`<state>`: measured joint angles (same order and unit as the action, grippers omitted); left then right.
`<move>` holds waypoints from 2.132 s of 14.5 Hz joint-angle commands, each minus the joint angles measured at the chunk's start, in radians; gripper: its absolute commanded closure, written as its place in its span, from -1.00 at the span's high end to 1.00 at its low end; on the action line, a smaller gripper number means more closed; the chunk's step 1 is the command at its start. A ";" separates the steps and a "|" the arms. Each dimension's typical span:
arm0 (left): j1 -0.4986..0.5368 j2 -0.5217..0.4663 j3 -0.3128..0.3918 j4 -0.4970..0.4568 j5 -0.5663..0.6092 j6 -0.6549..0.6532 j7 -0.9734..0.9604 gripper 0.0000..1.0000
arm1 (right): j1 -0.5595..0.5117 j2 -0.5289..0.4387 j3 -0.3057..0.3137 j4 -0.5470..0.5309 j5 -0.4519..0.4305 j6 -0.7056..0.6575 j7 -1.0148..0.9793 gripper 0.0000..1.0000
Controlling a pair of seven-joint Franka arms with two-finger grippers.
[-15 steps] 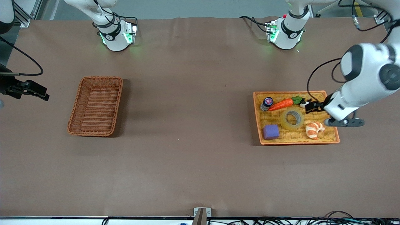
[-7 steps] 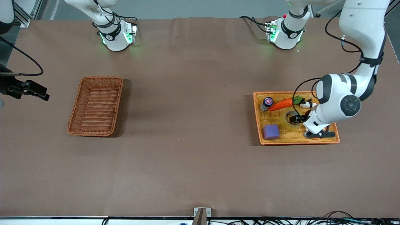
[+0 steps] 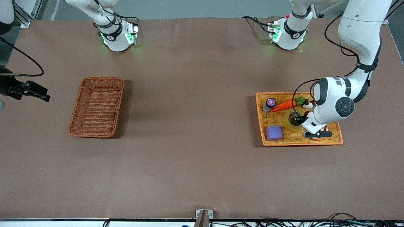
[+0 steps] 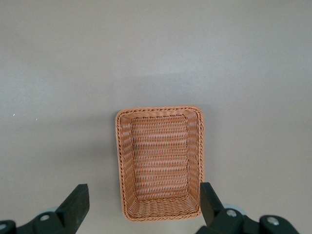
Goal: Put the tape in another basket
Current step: 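Close the left gripper on the tape roll and lift it, then carry the tape roll with the left gripper toward the table middle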
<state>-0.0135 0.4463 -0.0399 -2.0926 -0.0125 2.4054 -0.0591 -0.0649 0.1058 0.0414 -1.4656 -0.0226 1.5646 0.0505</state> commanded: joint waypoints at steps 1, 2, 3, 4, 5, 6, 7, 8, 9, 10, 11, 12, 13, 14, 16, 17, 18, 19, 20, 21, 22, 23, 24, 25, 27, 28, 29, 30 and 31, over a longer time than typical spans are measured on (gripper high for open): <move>0.009 -0.020 -0.006 -0.017 0.017 0.008 -0.011 -0.83 | 0.004 -0.031 -0.008 -0.039 0.020 0.011 -0.009 1.00; 0.009 -0.024 -0.006 -0.017 0.017 0.005 -0.011 -0.86 | 0.004 -0.032 -0.008 -0.039 0.020 0.009 -0.009 1.00; 0.009 -0.047 -0.006 -0.018 0.017 -0.006 -0.011 -0.94 | 0.004 -0.032 -0.008 -0.039 0.020 0.009 -0.009 1.00; 0.009 -0.070 -0.006 -0.017 0.017 -0.040 -0.013 -0.99 | 0.004 -0.032 -0.008 -0.039 0.020 0.009 -0.009 1.00; 0.009 -0.107 -0.005 -0.012 0.017 -0.084 -0.012 -0.99 | 0.004 -0.032 -0.008 -0.039 0.020 0.009 -0.009 1.00; 0.009 -0.144 -0.006 0.000 0.017 -0.122 -0.010 -1.00 | 0.004 -0.032 -0.008 -0.039 0.020 0.009 -0.009 1.00; 0.007 -0.190 -0.008 0.023 0.019 -0.173 -0.010 -1.00 | 0.004 -0.032 -0.008 -0.038 0.020 0.009 -0.009 1.00; 0.006 -0.219 -0.014 0.058 0.019 -0.228 -0.010 -0.99 | 0.004 -0.032 -0.008 -0.038 0.020 0.009 -0.009 1.00; 0.000 -0.230 -0.030 0.107 0.019 -0.289 -0.011 -0.98 | 0.004 -0.032 -0.008 -0.039 0.020 0.009 -0.009 1.00; 0.000 -0.229 -0.066 0.167 0.019 -0.349 -0.013 -0.94 | 0.004 -0.032 -0.008 -0.039 0.020 0.009 -0.009 1.00; -0.002 -0.216 -0.099 0.231 0.019 -0.411 -0.021 -0.85 | 0.004 -0.032 -0.008 -0.039 0.020 0.011 -0.009 1.00; -0.006 -0.207 -0.130 0.268 0.019 -0.445 -0.048 -0.86 | 0.004 -0.032 -0.008 -0.039 0.020 0.011 -0.009 1.00; -0.006 -0.189 -0.176 0.302 0.020 -0.445 -0.086 -0.90 | 0.004 -0.031 -0.008 -0.039 0.020 0.011 -0.009 1.00; -0.009 -0.158 -0.233 0.345 0.022 -0.446 -0.132 -0.95 | 0.004 -0.032 -0.008 -0.039 0.020 0.011 -0.009 1.00; -0.029 -0.112 -0.325 0.405 0.022 -0.451 -0.224 -0.97 | 0.004 -0.031 -0.008 -0.039 0.020 0.011 -0.009 1.00; -0.046 -0.094 -0.360 0.417 0.022 -0.451 -0.270 -0.97 | 0.004 -0.032 -0.008 -0.039 0.020 0.011 -0.009 1.00; -0.071 -0.072 -0.391 0.428 0.023 -0.451 -0.319 -0.97 | 0.004 -0.031 -0.008 -0.039 0.020 0.011 -0.009 1.00; -0.116 -0.028 -0.402 0.462 0.023 -0.451 -0.379 -0.97 | 0.004 -0.031 -0.008 -0.039 0.020 0.011 -0.009 1.00; -0.173 0.024 -0.402 0.500 0.032 -0.451 -0.431 -0.97 | 0.004 -0.031 -0.008 -0.039 0.020 0.011 -0.009 1.00; -0.231 0.076 -0.402 0.538 0.075 -0.451 -0.480 -0.97 | 0.004 -0.031 -0.008 -0.039 0.020 0.011 -0.009 1.00; -0.277 0.134 -0.402 0.581 0.113 -0.451 -0.539 -0.98 | 0.004 -0.031 -0.008 -0.039 0.020 0.011 -0.009 1.00; -0.333 0.206 -0.402 0.636 0.149 -0.451 -0.621 -0.98 | 0.004 -0.031 -0.008 -0.039 0.020 0.012 -0.009 1.00; -0.374 0.266 -0.399 0.698 0.175 -0.451 -0.668 -0.97 | 0.004 -0.031 -0.008 -0.039 0.020 0.012 -0.009 1.00; -0.406 0.316 -0.397 0.745 0.192 -0.451 -0.688 -0.97 | 0.004 -0.031 -0.008 -0.041 0.020 0.012 -0.009 1.00; -0.466 0.371 -0.387 0.798 0.193 -0.443 -0.697 -0.95 | 0.004 -0.031 -0.008 -0.041 0.020 0.012 -0.009 1.00; -0.495 0.393 -0.376 0.806 0.193 -0.430 -0.711 -0.95 | 0.004 -0.031 -0.008 -0.041 0.020 0.014 -0.009 1.00; -0.520 0.416 -0.362 0.819 0.193 -0.404 -0.714 -0.91 | 0.004 -0.031 -0.008 -0.041 0.020 0.014 -0.009 1.00; -0.549 0.440 -0.345 0.836 0.193 -0.363 -0.709 -0.83 | 0.005 -0.029 -0.008 -0.041 0.020 0.015 -0.009 1.00; -0.575 0.472 -0.328 0.862 0.192 -0.310 -0.708 -0.78 | 0.005 -0.031 -0.008 -0.041 0.020 0.015 -0.008 1.00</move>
<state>-0.5371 0.8611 -0.3993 -1.3159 0.1664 2.0480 -0.7600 -0.0649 0.1058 0.0411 -1.4708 -0.0226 1.5653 0.0505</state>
